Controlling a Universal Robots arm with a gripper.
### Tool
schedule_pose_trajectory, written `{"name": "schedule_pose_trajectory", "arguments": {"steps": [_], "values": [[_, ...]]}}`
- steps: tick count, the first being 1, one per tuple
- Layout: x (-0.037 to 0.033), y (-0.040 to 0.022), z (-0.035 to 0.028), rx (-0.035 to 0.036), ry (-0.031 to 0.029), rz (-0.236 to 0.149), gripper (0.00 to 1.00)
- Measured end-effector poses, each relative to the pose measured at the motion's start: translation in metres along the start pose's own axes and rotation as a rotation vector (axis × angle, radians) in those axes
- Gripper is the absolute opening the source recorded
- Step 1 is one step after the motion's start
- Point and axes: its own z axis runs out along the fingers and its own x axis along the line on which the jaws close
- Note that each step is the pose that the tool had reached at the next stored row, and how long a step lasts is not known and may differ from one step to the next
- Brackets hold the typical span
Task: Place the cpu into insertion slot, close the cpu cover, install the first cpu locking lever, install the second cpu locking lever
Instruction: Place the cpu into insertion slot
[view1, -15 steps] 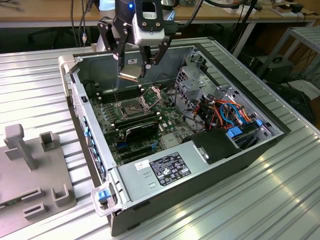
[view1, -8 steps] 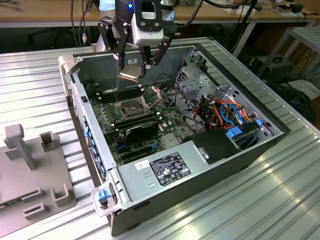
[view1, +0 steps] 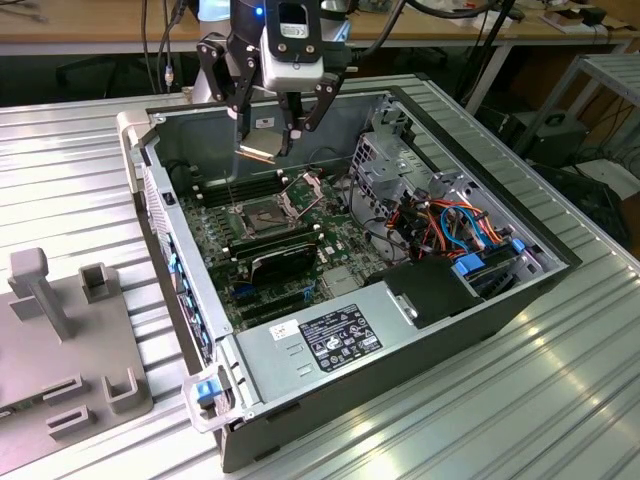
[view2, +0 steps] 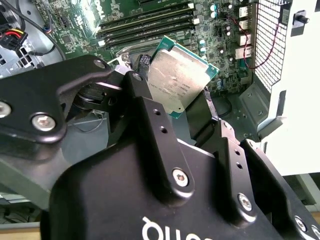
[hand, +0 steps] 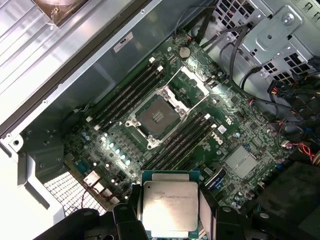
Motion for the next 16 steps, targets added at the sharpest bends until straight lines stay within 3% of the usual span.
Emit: {"name": "schedule_pose_trajectory", "arguments": {"steps": [16], "values": [[0.0000, 0.0000, 0.0005, 0.0018, -0.0033, 0.072, 0.55]]}}
